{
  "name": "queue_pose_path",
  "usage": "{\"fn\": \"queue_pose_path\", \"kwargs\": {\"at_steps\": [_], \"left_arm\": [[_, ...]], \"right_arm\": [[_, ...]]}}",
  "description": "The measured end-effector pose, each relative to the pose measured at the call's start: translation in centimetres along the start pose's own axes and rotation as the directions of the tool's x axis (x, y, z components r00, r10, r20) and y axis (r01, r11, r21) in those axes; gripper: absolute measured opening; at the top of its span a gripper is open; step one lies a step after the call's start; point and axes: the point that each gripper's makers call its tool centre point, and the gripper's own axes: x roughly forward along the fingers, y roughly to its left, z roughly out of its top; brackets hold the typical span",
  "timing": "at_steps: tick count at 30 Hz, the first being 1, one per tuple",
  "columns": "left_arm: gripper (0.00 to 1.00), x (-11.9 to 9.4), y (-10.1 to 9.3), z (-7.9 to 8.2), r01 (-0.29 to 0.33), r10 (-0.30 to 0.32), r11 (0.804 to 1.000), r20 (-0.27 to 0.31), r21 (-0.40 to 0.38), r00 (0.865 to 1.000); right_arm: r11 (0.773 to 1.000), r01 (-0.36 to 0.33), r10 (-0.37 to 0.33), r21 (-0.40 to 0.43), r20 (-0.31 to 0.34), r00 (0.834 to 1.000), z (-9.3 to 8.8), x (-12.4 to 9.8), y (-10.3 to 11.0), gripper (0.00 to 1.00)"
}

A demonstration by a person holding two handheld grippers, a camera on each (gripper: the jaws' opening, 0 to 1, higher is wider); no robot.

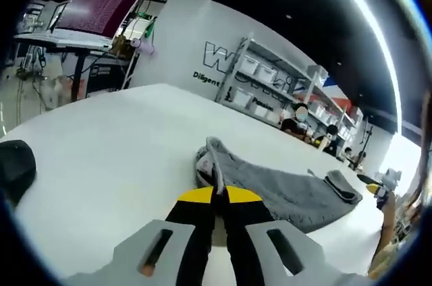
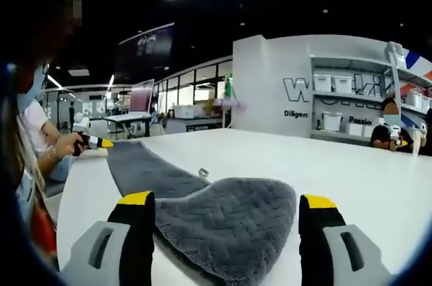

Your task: Fold the towel on the table until its edges align and the towel forms a compact rectangular stack.

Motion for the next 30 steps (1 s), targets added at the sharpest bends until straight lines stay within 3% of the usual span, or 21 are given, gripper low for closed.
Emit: {"fn": "queue_pose_path", "kwargs": {"at_steps": [7,11,15,20,26,30], "left_arm": [[0.04,-0.3,1.1,1.0,-0.038,0.038,0.999,0.020,-0.006,0.999],[0.04,0.1,-0.6,2.4,-0.023,0.021,0.999,0.050,0.040,0.999],[0.04,0.9,-3.9,3.4,0.044,-0.050,0.995,0.070,0.085,0.996],[0.04,2.0,-9.9,3.3,0.191,-0.201,0.971,0.055,0.145,0.978],[0.04,3.2,-16.0,0.8,0.350,-0.349,0.917,-0.043,0.189,0.936],[0.04,4.5,-18.0,-0.5,0.399,-0.390,0.897,-0.083,0.192,0.917]], "right_arm": [[1.000,-0.010,0.010,-0.003,-0.003,1.000,0.0,0.0,0.3,0.89],[1.000,-0.013,0.013,-0.004,-0.002,1.000,0.0,0.0,0.4,0.88],[1.000,-0.025,0.025,-0.010,-0.005,1.000,0.0,0.0,0.7,0.88],[0.999,-0.037,0.037,-0.017,-0.007,0.999,0.0,0.0,1.0,0.88],[0.999,-0.040,0.040,-0.017,-0.010,0.999,-0.1,0.0,1.1,0.88],[0.999,-0.044,0.044,-0.018,-0.011,0.999,-0.1,0.0,1.1,0.88]]}}
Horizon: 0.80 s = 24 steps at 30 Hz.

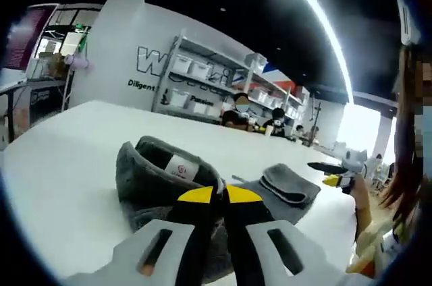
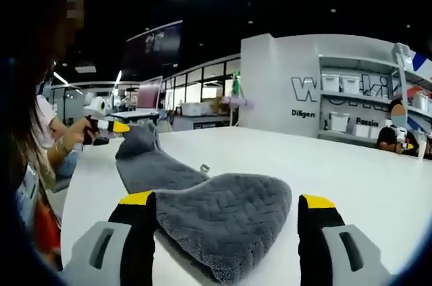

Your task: Fold the towel on the table until its edges align and the towel forms a compact rectangular stack.

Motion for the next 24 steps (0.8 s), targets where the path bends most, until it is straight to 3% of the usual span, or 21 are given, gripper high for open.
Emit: {"fn": "queue_pose_path", "kwargs": {"at_steps": [7,14,24], "left_arm": [[0.04,2.2,-1.7,-2.6,0.065,-0.065,0.998,-0.074,0.002,0.995],[0.05,2.9,-1.9,-5.4,0.077,-0.075,0.997,-0.159,0.005,0.984],[0.05,2.3,-4.4,-6.4,0.150,-0.134,0.987,-0.216,0.056,0.967]], "right_arm": [[1.000,-0.003,0.003,0.001,-0.009,1.000,-0.2,0.1,-0.1,0.87],[1.000,-0.005,0.005,0.002,-0.022,1.000,-0.5,0.3,0.0,0.87],[1.000,-0.018,0.018,0.009,-0.026,1.000,-0.7,0.5,0.5,0.87]]}}
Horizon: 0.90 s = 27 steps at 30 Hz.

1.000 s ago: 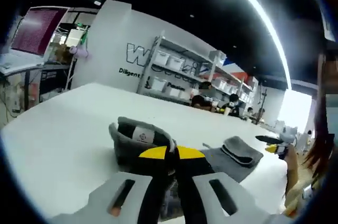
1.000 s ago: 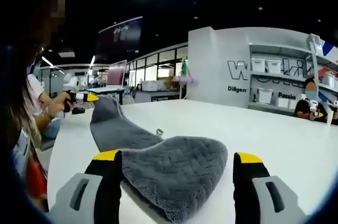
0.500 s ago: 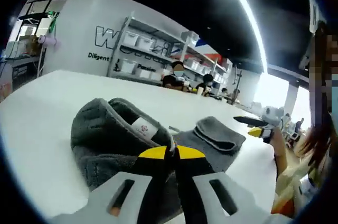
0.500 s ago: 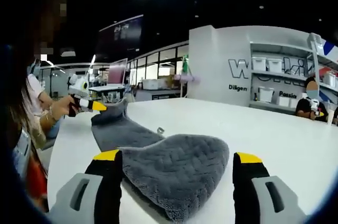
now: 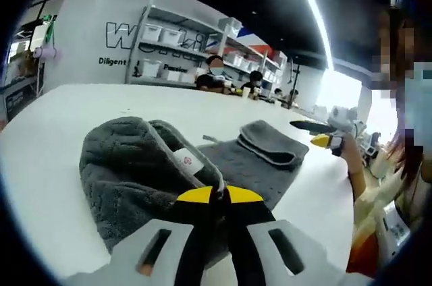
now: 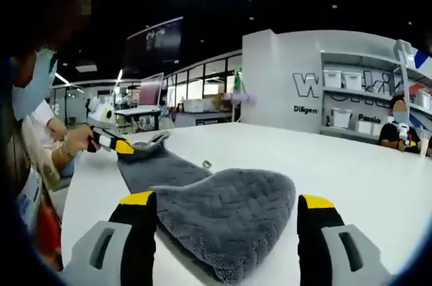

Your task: Fold the towel on the table until its edges align and the towel forms a compact rectangular stack.

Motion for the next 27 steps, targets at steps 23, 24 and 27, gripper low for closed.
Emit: {"fn": "queue_pose_path", "kwargs": {"at_steps": [23,24,27], "left_arm": [[0.39,1.2,1.8,1.4,-0.088,0.088,0.993,-0.004,0.074,0.996],[0.40,1.3,2.3,1.1,-0.103,0.105,0.991,-0.020,0.086,0.994],[0.40,1.8,2.2,0.3,-0.095,0.100,0.990,-0.045,0.100,0.994]], "right_arm": [[1.000,-0.023,0.023,0.001,-0.005,1.000,-0.1,0.1,0.7,0.86],[1.000,-0.026,0.025,0.000,-0.006,1.000,-0.1,0.1,0.7,0.86],[1.000,-0.029,0.029,-0.002,-0.006,1.000,-0.1,0.1,0.8,0.86]]}}
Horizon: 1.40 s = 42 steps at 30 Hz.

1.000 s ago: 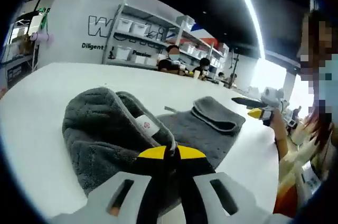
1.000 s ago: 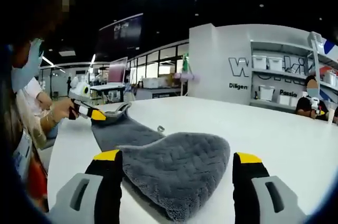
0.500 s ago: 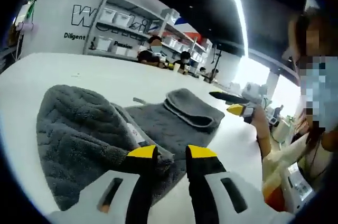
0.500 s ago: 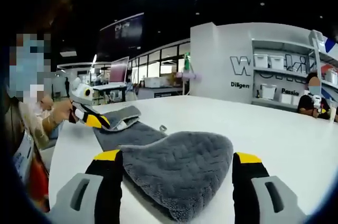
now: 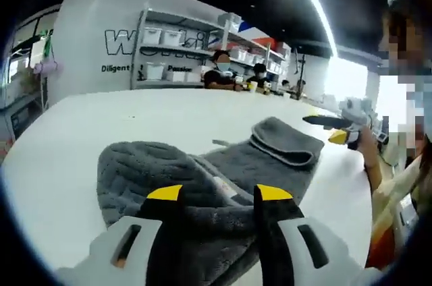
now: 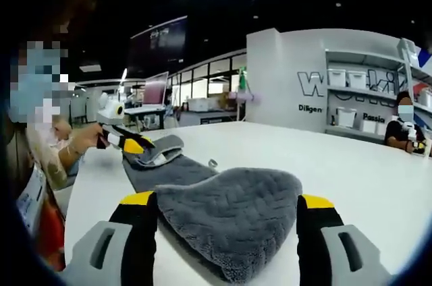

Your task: Fold the towel on the table until its edges align and the towel forms a compact rectangular stack.

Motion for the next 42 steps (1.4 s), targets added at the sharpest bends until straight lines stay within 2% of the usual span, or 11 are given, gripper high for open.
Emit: {"fn": "queue_pose_path", "kwargs": {"at_steps": [2,5,7,12,16,19,23,26,32,37,42], "left_arm": [[0.41,0.1,-0.6,-0.4,0.016,-0.016,0.999,-0.019,0.034,1.000],[0.39,-0.2,-0.5,-0.9,-0.023,0.032,0.988,-0.054,0.155,0.998],[0.36,-0.4,-0.8,-1.3,-0.021,0.035,0.983,-0.073,0.180,0.997],[0.22,0.0,-1.2,-2.3,0.006,0.026,0.968,-0.123,0.253,0.992],[0.09,0.2,-1.2,-1.8,0.003,0.035,0.954,-0.122,0.298,0.992],[0.07,0.1,-1.3,-1.1,0.000,0.032,0.950,-0.100,0.311,0.995],[0.07,-0.3,-1.9,0.5,0.005,0.008,0.951,-0.041,0.311,0.999],[0.07,-0.4,-3.1,1.1,0.060,-0.054,0.960,-0.027,0.274,0.998],[0.09,0.0,-3.8,0.3,0.101,-0.088,0.964,-0.064,0.245,0.994],[0.21,0.9,-4.0,-1.7,0.138,-0.113,0.970,-0.128,0.201,0.985],[0.34,0.4,-3.8,-1.0,0.128,-0.109,0.967,-0.096,0.222,0.989]], "right_arm": [[1.000,0.002,-0.002,0.001,0.001,1.000,0.0,0.0,-0.1,0.86],[1.000,0.004,-0.004,0.004,0.001,1.000,0.0,-0.1,-0.1,0.86],[1.000,0.003,-0.003,0.005,-0.003,1.000,-0.1,-0.1,-0.1,0.86],[1.000,-0.006,0.006,-0.002,-0.005,1.000,-0.1,0.0,0.2,0.86],[1.000,-0.004,0.004,-0.001,-0.004,1.000,0.0,-0.1,0.0,0.85],[1.000,-0.001,0.001,0.002,-0.002,1.000,0.0,-0.2,-0.2,0.85],[1.000,-0.005,0.005,0.000,-0.005,1.000,0.0,-0.1,0.0,0.85],[1.000,-0.009,0.009,-0.002,-0.010,1.000,-0.1,-0.1,0.1,0.85],[1.000,-0.012,0.012,-0.004,-0.011,1.000,-0.1,0.0,0.2,0.85],[1.000,-0.012,0.012,-0.004,-0.014,1.000,-0.2,0.0,0.1,0.84],[1.000,-0.014,0.014,-0.004,-0.019,1.000,-0.3,0.1,0.2,0.84]]}}
